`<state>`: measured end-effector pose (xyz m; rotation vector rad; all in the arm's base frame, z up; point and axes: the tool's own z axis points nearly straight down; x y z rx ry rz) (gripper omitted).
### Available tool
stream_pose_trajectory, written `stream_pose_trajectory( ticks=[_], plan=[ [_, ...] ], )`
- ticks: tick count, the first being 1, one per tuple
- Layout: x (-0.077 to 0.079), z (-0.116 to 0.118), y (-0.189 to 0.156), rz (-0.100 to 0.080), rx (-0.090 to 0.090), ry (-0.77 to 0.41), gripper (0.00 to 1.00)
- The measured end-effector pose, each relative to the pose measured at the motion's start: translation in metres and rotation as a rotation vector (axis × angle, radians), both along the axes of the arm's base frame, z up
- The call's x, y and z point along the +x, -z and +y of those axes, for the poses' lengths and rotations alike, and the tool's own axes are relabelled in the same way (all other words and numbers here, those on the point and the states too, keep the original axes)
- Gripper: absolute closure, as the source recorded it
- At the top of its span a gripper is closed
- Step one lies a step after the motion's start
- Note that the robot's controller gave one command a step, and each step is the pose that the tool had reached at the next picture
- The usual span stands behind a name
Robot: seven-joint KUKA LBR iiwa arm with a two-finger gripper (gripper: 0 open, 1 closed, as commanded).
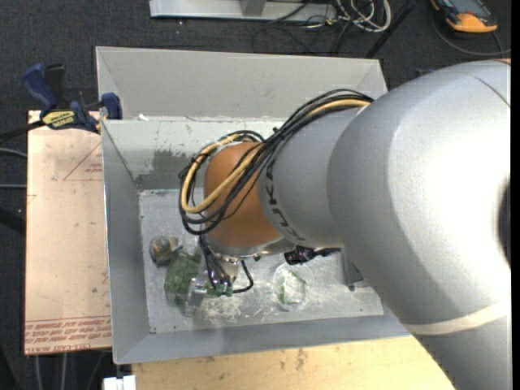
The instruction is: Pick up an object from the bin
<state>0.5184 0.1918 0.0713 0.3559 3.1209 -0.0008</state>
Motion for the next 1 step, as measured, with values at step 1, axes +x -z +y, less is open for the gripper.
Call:
stream_pose_trajectory(
  ticks=[1],
  plan=[
    [-0.0264, -0.0061, -0.0058, -0.022, 0.011, 0.093, 1.00]
  ],
)
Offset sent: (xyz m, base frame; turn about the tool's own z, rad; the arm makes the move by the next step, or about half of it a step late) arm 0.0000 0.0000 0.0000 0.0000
